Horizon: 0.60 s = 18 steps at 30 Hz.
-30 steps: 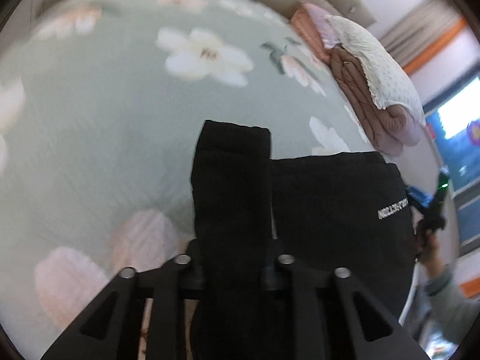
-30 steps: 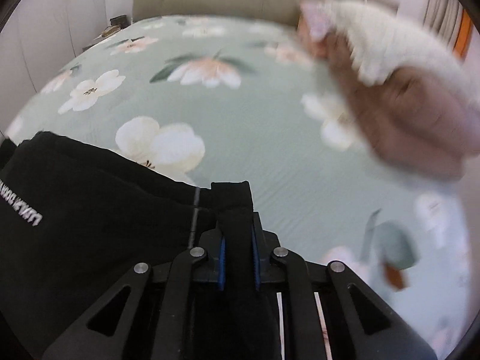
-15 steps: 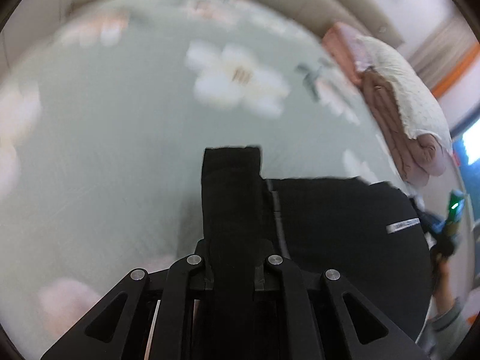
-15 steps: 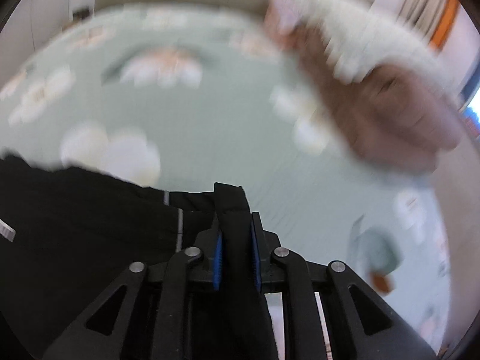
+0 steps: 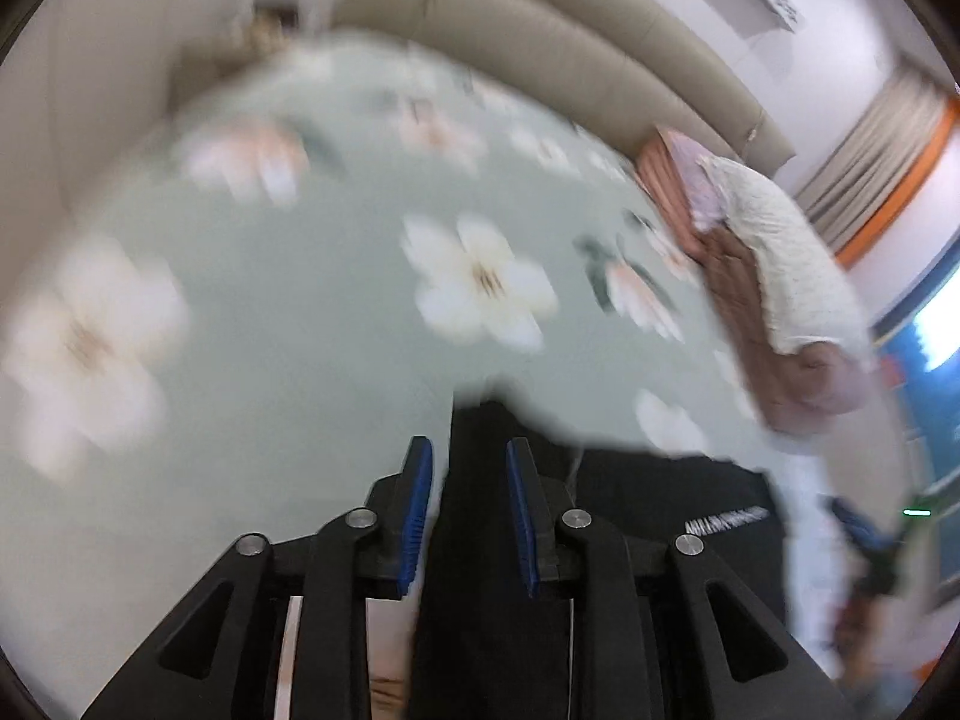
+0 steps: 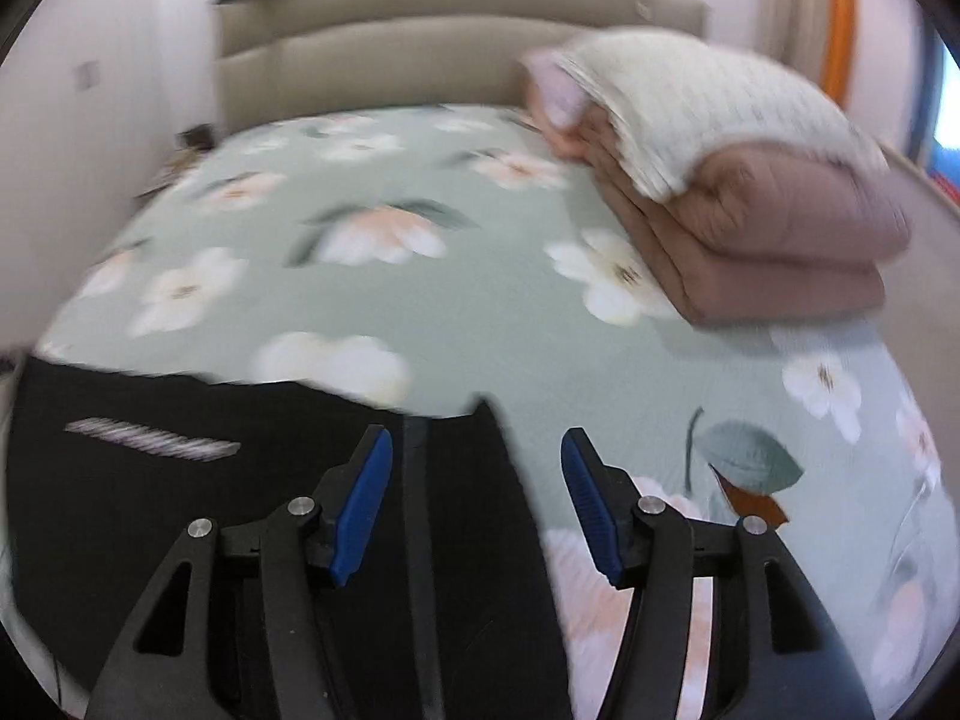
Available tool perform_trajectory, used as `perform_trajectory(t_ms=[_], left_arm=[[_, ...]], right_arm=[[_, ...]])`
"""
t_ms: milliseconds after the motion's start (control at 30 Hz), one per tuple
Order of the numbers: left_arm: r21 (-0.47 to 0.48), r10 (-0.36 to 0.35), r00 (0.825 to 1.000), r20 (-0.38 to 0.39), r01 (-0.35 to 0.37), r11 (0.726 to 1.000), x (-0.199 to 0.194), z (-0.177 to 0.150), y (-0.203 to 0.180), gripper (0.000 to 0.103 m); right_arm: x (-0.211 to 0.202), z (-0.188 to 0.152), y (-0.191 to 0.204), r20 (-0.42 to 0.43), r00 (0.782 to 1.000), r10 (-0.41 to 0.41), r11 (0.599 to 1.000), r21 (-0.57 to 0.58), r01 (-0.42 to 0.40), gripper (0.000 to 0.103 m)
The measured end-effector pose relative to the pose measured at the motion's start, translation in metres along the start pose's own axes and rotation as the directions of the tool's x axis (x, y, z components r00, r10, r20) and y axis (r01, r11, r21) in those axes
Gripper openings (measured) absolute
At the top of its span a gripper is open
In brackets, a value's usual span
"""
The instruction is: Fold large clothes
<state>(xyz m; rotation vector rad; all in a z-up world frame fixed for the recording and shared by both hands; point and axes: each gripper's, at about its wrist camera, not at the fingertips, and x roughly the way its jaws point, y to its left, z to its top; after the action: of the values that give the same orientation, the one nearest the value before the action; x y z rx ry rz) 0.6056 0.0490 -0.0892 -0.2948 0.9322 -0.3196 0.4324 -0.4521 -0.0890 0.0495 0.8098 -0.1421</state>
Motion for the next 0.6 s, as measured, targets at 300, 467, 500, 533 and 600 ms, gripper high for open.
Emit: perform_trajectory(t_ms=[300, 467, 500, 533, 600], left_arm=[[0.062, -0.211, 0.974, -0.086, 0.217, 0.974, -0.033, -0.081, -0.091, 0.027], [0.276, -0.111, 0.987, -0.113, 0.138, 0.951, -0.007, -0.157, -0.167, 0.027], [0.301, -0.073, 0.990, -0.124, 0.107, 0.948, 0.003, -0.167, -0.175, 0.027], [0.309, -0.027, 0.982, -0.189, 0.085, 0.947, 0.026, -0.179, -0.178, 0.027], [0.296, 0.023, 0.968, -0.251, 0.054, 0.954, 0.048, -0.190, -0.172, 0.027]], right_arm=[[-0.030, -0.046, 0.108, -0.142, 0.973, 0.180, 0.981, -0.042, -0.188, 0.062], [-0.011, -0.082, 0.152, -0.168, 0.976, 0.137, 0.982, -0.107, -0.156, 0.062], [-0.004, -0.088, 0.158, -0.182, 0.975, 0.124, 0.982, -0.117, -0.147, 0.062], [0.001, -0.094, 0.162, -0.185, 0.976, 0.115, 0.983, -0.118, -0.138, 0.062], [0.017, -0.103, 0.164, -0.221, 0.969, 0.113, 0.982, -0.124, -0.143, 0.063]])
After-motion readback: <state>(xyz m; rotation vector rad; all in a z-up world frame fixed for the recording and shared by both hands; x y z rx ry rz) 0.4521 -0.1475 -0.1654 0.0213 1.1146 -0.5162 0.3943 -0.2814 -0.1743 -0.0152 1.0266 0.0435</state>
